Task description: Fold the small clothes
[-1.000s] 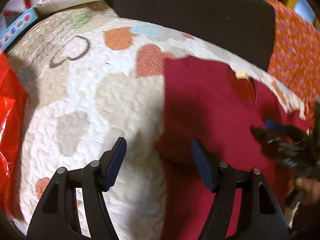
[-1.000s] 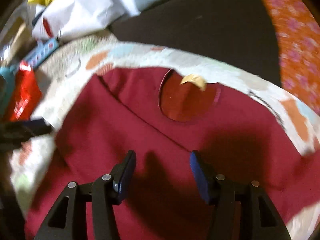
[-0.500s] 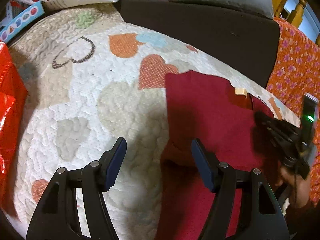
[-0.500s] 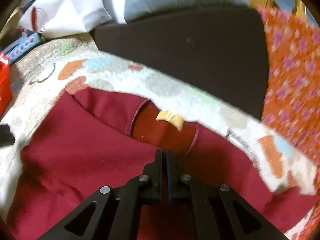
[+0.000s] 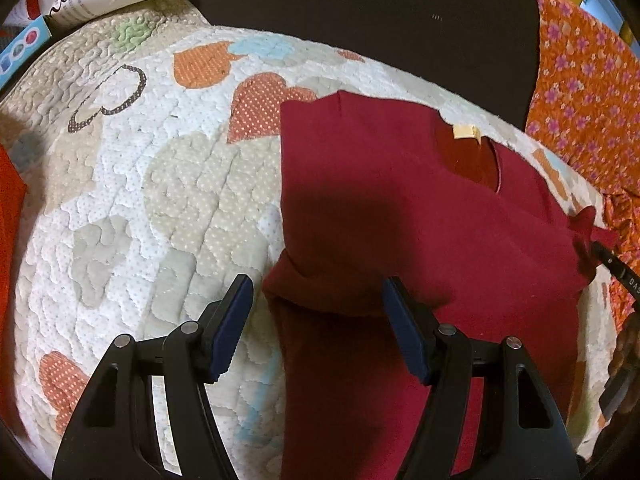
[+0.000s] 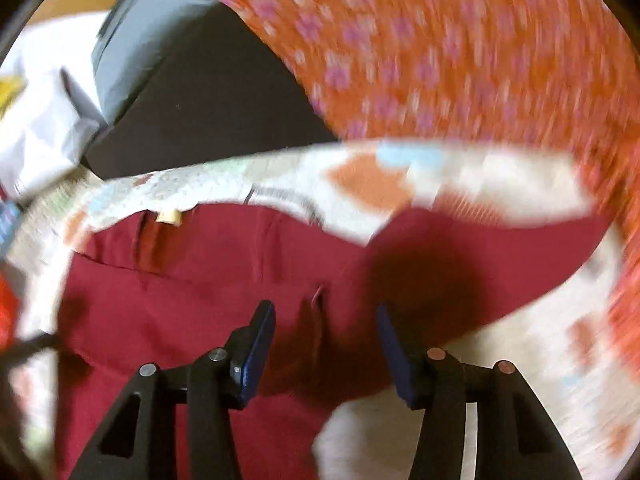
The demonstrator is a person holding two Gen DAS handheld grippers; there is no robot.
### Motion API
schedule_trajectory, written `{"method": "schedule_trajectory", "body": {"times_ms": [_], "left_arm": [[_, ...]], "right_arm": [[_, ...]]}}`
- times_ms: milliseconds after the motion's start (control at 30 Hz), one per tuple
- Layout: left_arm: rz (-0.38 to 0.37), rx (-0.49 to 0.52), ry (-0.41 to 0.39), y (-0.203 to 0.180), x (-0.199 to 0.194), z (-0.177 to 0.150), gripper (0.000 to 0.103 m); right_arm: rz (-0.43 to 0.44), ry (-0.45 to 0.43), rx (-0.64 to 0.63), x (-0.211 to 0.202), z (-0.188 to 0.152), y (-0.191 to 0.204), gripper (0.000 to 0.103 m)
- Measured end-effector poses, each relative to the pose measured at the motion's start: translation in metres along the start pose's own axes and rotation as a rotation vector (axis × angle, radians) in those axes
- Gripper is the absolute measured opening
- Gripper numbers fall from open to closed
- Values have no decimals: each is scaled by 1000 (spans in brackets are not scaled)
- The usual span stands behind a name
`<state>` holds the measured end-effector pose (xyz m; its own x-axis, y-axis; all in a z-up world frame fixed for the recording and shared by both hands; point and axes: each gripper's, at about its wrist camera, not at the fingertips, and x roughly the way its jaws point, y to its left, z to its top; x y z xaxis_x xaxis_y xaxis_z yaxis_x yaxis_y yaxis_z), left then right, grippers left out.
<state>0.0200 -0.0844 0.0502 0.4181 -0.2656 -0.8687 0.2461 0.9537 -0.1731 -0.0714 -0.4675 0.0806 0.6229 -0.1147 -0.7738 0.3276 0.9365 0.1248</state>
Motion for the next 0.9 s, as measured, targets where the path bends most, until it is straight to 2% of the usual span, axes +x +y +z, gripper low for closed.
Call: {"method": "schedule_trajectory", "body": {"times_ms": [33,100,133,233,300,367,400,433,533,667,700,767,800,833,867,900], "left_arm": [[4,3,4,0,2,0,67],[11,4,13,-1,6,-1,67],[9,1,18,-1,7,-2,67],[-1,0,14,-2,6,-2,67],[4,2,-2,-5,6,-1,67],[9,-1,-8,-8,6,0,67],[9,0,-8,-9,6,0,67],[8,2,-9,-9,6,0,67],[1,2,-22,-9,2,0,67],[-32,-15,-52,-10,-6,1,67],[-35,-9,-59,-12,-8,1,67],[-26,11,-67,-17,-8,0,67],[-25,21,-62,-20,-7,0,67],[-29,27,-54,-22,-6,-1,67],[-29,33,-47,-24,-4,-2,67],[-20,44,-42,-26,-3,-2,67]], "right_arm": [[43,42,29,11,-3,-1,49],[34,66,39,21,-6,4,14],[25,23,14,15,-4,9,12],[13,-93,-61,-8,4,25,11],[-57,-133,-92,-9,16,31,11],[-172,-102,-87,3,26,23,11],[-241,-52,-79,12,28,16,12],[-271,-17,-48,15,27,6,12],[-177,-66,75,-5,13,-22,13],[-42,-28,91,-12,-5,-24,13],[22,-18,97,-9,-10,-21,13],[77,-5,79,0,-16,-14,13],[85,15,41,9,-19,-7,13],[31,32,3,16,-22,-1,13],[-81,44,-34,24,-26,2,13],[-104,38,-35,26,-28,1,13]]}}
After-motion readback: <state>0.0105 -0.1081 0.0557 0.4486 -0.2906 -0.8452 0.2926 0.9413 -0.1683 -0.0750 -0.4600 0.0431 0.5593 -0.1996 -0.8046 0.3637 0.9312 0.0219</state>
